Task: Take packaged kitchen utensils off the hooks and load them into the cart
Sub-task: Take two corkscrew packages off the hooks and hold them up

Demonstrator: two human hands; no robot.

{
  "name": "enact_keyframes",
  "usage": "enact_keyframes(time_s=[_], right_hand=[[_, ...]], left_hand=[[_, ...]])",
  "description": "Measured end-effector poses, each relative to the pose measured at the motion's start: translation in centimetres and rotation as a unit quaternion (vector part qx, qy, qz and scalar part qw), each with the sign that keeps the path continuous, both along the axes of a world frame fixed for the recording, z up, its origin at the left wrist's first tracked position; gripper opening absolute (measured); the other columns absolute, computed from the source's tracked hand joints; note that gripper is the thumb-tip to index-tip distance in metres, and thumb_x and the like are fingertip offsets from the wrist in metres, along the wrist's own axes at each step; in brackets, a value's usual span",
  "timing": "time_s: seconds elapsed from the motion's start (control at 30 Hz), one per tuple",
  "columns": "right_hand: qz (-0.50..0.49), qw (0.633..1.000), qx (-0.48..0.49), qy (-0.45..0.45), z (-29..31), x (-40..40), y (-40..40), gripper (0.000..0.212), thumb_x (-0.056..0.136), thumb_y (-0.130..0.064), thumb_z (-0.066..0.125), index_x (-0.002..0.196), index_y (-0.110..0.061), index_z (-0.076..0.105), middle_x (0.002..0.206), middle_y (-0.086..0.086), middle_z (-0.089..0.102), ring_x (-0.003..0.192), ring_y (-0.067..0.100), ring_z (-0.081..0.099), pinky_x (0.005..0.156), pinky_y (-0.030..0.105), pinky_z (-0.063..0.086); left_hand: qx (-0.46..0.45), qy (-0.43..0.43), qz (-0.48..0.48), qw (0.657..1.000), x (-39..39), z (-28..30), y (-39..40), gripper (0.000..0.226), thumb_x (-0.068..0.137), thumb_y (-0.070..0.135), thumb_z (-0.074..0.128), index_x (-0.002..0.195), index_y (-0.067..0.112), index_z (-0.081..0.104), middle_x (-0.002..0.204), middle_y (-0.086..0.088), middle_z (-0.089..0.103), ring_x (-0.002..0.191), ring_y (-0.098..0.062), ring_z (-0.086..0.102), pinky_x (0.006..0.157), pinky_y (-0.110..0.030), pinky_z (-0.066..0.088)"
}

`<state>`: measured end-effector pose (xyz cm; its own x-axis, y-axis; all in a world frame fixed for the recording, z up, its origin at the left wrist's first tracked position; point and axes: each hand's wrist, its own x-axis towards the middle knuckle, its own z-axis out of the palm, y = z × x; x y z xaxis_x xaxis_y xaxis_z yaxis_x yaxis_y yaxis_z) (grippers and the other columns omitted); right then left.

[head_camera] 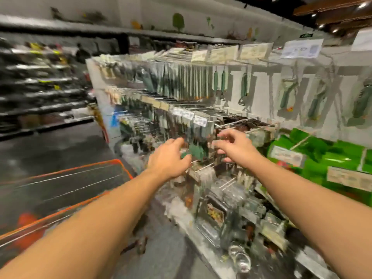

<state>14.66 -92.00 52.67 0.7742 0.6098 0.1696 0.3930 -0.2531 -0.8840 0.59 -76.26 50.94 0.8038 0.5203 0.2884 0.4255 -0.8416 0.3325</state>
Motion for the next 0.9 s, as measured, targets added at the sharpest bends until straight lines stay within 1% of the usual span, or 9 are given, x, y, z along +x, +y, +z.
enact_keyframes(time_s=[0.07, 0.2, 0.3, 0.4, 0.47, 0.6, 0.7, 0.77, 0.9], right_hand=[[0.046, 0.999, 0.008, 0.022, -1.3, -3.6, 5.4, 0.021, 0.083, -0.033, 0.080, 0.094, -0.026, 0.064, 0.099, 0.001, 0.071, 0.087, 0.019, 0.072, 0.073, 0.038, 0.058], [0.134, 0.991, 0.008, -0.004, -4.1, -10.3, 15.1, 0.013, 0.083, -0.031, 0.080, 0.084, -0.029, 0.068, 0.090, -0.004, 0.073, 0.093, 0.021, 0.074, 0.089, 0.044, 0.058], [0.208, 0.977, -0.023, -0.025, -5.9, -14.7, 21.7, 0.013, 0.083, -0.029, 0.079, 0.086, -0.027, 0.067, 0.081, -0.003, 0.070, 0.085, 0.021, 0.073, 0.080, 0.042, 0.057], [0.268, 0.960, -0.058, -0.059, -8.4, -18.3, 28.6, 0.013, 0.084, -0.026, 0.078, 0.087, -0.024, 0.065, 0.070, -0.008, 0.062, 0.066, 0.011, 0.060, 0.067, 0.027, 0.050], [0.293, 0.948, -0.089, -0.083, -10.4, -19.9, 33.3, 0.011, 0.086, -0.024, 0.076, 0.088, -0.025, 0.065, 0.068, -0.012, 0.059, 0.064, 0.005, 0.055, 0.064, 0.020, 0.044], [0.303, 0.934, -0.157, -0.104, -14.7, -21.5, 43.0, 0.008, 0.086, -0.021, 0.072, 0.092, -0.023, 0.068, 0.070, -0.012, 0.061, 0.073, 0.012, 0.058, 0.068, 0.025, 0.044], [0.303, 0.921, -0.213, -0.122, -17.0, -20.8, 48.4, 0.010, 0.087, -0.026, 0.071, 0.095, -0.022, 0.066, 0.077, -0.007, 0.062, 0.078, 0.016, 0.057, 0.075, 0.029, 0.045], [0.318, 0.900, -0.264, -0.139, -18.5, -19.5, 51.1, 0.011, 0.087, -0.026, 0.070, 0.094, -0.022, 0.063, 0.078, -0.006, 0.061, 0.079, 0.018, 0.057, 0.072, 0.029, 0.042], [0.326, 0.870, -0.325, -0.178, -21.5, -15.7, 55.8, 0.025, 0.087, -0.032, 0.073, 0.106, -0.018, 0.066, 0.086, -0.004, 0.060, 0.082, 0.016, 0.056, 0.068, 0.027, 0.038]], left_hand=[[-0.044, 0.008, 0.045, 0.998, -5.5, -1.1, 4.4, 0.034, 0.097, 0.041, 0.063, 0.126, 0.024, 0.061, 0.126, -0.006, 0.068, 0.118, -0.031, 0.064, 0.094, -0.041, 0.052], [-0.115, -0.006, 0.117, 0.986, -14.9, -3.9, 11.4, 0.029, 0.095, 0.029, 0.071, 0.121, 0.018, 0.066, 0.106, -0.001, 0.071, 0.105, -0.028, 0.068, 0.092, -0.037, 0.052], [-0.137, -0.001, 0.161, 0.977, -20.1, -6.6, 15.9, 0.030, 0.097, 0.031, 0.068, 0.124, 0.021, 0.063, 0.107, 0.001, 0.070, 0.095, -0.027, 0.067, 0.088, -0.037, 0.052], [-0.157, -0.006, 0.193, 0.968, -23.5, -9.7, 20.8, 0.031, 0.099, 0.028, 0.067, 0.128, 0.018, 0.062, 0.115, -0.001, 0.069, 0.092, -0.023, 0.064, 0.087, -0.035, 0.050], [-0.163, 0.005, 0.212, 0.963, -24.9, -11.8, 24.6, 0.033, 0.099, 0.030, 0.067, 0.130, 0.020, 0.062, 0.119, 0.000, 0.068, 0.101, -0.023, 0.064, 0.093, -0.037, 0.052], [-0.184, 0.016, 0.234, 0.955, -26.7, -15.8, 33.2, 0.035, 0.099, 0.033, 0.066, 0.132, 0.021, 0.062, 0.124, -0.002, 0.065, 0.105, -0.024, 0.063, 0.094, -0.038, 0.051], [-0.241, -0.008, 0.255, 0.937, -27.0, -18.4, 38.6, 0.030, 0.101, 0.028, 0.063, 0.130, 0.022, 0.060, 0.115, 0.000, 0.064, 0.088, -0.018, 0.061, 0.076, -0.034, 0.048], [-0.276, -0.023, 0.274, 0.921, -26.7, -20.4, 42.0, 0.024, 0.100, 0.024, 0.062, 0.124, 0.022, 0.060, 0.106, -0.001, 0.064, 0.076, -0.016, 0.057, 0.066, -0.034, 0.046], [-0.307, -0.012, 0.271, 0.912, -24.3, -24.4, 48.0, 0.030, 0.099, 0.027, 0.067, 0.127, 0.024, 0.058, 0.114, 0.002, 0.064, 0.093, -0.019, 0.065, 0.082, -0.037, 0.056]])
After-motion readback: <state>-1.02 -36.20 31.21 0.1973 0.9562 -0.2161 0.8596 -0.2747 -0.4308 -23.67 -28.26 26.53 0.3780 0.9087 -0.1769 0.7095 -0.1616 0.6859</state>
